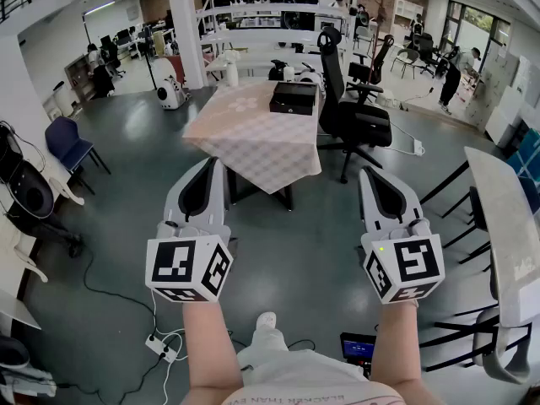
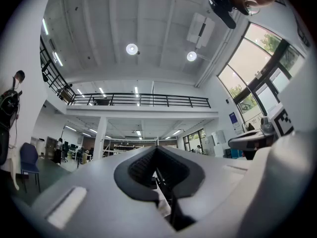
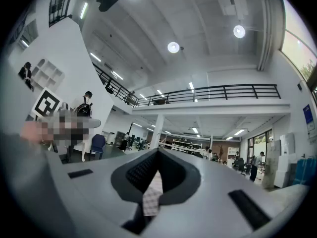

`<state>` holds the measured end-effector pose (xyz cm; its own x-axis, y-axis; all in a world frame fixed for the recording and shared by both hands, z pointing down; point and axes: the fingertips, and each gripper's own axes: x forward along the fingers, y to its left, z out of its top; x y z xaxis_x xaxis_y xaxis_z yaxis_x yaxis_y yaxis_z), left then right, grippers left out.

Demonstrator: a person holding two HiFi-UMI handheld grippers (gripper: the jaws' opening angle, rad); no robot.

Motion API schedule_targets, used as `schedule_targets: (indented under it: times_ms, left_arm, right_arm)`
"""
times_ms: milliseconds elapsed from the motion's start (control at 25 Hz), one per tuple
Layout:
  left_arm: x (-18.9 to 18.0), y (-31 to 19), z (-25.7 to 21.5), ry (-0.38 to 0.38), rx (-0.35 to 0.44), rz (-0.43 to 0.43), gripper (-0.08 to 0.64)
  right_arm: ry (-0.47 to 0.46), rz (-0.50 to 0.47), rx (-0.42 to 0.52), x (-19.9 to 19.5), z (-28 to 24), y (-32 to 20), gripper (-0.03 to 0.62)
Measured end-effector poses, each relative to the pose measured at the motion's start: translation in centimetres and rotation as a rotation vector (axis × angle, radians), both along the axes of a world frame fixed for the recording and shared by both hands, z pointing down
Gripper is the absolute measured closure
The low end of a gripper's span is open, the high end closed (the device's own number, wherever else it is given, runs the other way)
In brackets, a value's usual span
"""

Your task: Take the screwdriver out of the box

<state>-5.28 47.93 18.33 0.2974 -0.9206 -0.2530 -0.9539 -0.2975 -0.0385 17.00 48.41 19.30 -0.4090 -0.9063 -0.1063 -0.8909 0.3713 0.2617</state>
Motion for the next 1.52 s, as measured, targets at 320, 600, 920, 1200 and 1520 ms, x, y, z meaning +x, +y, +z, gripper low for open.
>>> schedule_targets:
  times_ms: [320, 600, 920, 1200, 1520]
  left_arm:
    - [-2.2, -4.8, 1.4, 0.01, -0.01, 0.011, 0.551]
    - [-4.6, -11.4, 1.6, -0.042, -0.012, 0.052, 0.549]
    - [-6.7, -17.4, 2.7, -0.058, -0.013, 0.106, 0.549]
    - [-8.3, -21.0, 3.6, -0.035, -0.034, 0.112, 0.549]
    - [-6.8, -25.9, 4.7, -0.094, -0.059, 0.115, 0.55]
  right_arm:
    - [0.0, 0.013, -0.019, -1.9, 1.1, -4.5, 0.586]
    - [-0.042, 0.029, -0.031, -5.3, 1.4, -10.3, 0.586]
    - [-0.04, 0.073, -0.029, -8.7, 2.2, -15.8, 0.586]
    - [-0.03, 0.087, -0.052, -9.8, 3.2, -19.4, 0.586]
    - [-0.033, 0.07, -0.053, -9.8, 3.8, -24.6, 0.586]
